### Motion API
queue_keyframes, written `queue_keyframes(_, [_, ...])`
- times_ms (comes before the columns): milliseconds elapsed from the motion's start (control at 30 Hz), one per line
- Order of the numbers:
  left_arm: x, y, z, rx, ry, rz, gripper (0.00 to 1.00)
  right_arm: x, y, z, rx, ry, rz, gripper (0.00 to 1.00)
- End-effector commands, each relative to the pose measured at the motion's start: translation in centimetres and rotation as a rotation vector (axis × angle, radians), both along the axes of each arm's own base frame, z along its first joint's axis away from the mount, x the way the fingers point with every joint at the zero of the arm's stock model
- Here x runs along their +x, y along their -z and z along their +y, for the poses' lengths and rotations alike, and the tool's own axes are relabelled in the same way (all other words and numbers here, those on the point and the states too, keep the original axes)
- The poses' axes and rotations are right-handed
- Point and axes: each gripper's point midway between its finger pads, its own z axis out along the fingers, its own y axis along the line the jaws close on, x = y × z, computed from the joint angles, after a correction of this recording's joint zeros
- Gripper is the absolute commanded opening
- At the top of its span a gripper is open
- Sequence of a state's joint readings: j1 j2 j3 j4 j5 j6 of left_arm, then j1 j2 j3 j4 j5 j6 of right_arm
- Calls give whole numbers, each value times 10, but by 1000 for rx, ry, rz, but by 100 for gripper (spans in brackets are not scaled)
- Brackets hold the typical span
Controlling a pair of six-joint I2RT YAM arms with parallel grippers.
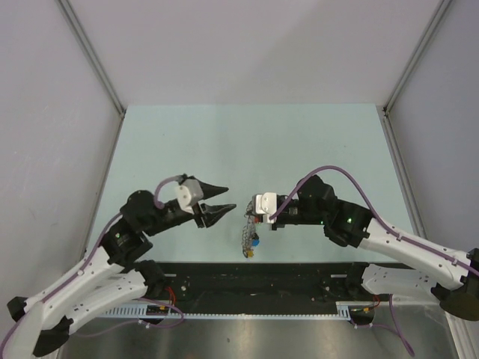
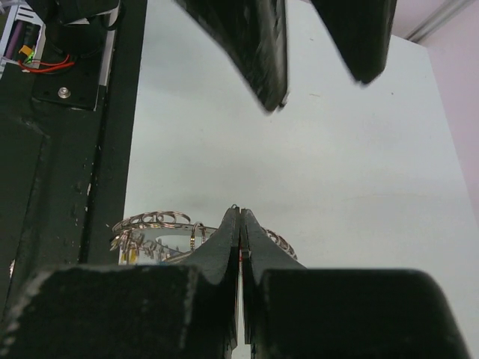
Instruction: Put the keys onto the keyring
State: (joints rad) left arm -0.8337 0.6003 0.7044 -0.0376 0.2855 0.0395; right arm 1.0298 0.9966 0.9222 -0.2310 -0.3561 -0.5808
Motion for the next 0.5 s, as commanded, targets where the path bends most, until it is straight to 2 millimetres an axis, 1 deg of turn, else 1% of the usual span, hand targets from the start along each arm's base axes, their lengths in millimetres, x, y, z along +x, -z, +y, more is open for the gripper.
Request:
queue_keyframes(0, [-20, 47, -9, 333, 237, -36, 53, -2, -39, 4, 79, -43, -64, 0])
queue_keyframes(33, [-18, 53, -12, 372, 260, -8, 53, -3, -38, 4, 77, -49, -60, 0])
queue_keyframes(133, [-19, 57, -15, 413, 317, -16, 53, -5, -38, 4, 69, -58, -59, 0])
queue_keyframes(167, [-18, 61, -17, 427, 340, -16, 53, -5, -38, 4, 69, -59, -59, 0])
queue_keyframes(233, [-21, 61, -19, 427, 379, -1, 51, -7, -39, 3, 68, -68, -56, 0])
queue_keyframes(267, [-20, 67, -21, 442, 392, 15, 50, -7, -39, 3, 69, -69, -59, 0])
queue_keyframes(400, [-20, 75, -26, 445, 422, 63, 48, -8, -40, 2, 71, -73, -57, 0])
queue_keyframes(467, [-23, 74, -31, 419, 447, 76, 47, -8, -39, 3, 69, -73, -55, 0])
